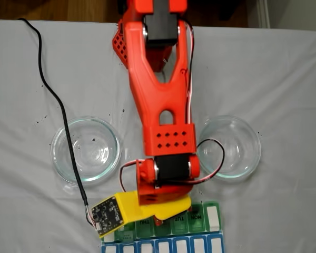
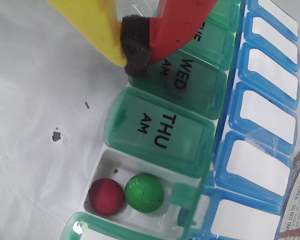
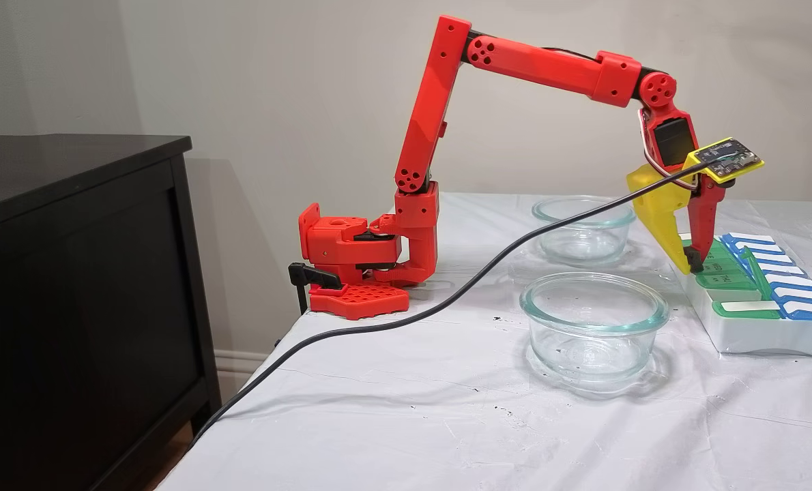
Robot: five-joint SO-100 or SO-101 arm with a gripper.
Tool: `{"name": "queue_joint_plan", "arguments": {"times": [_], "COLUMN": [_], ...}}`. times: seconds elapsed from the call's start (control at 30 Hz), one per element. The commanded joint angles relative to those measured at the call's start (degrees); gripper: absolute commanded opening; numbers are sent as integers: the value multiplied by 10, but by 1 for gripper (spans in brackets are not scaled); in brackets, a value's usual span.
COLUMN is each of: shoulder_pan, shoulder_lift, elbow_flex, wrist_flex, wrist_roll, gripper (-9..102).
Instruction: Sort medicines into box.
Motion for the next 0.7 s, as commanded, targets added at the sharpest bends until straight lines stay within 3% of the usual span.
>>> {"name": "queue_joint_plan", "arguments": {"times": [0.0,0.3,0.5,0.67], "shoulder_pan": [-6,18,32,51], "shoulder_lift": [-9,207,258,279], "elbow_flex": [-33,44,36,63], "wrist_flex": [17,-6,13,-73], "wrist_roll": [-13,-51,-69,-67], "gripper": [0,0,0,0]}}
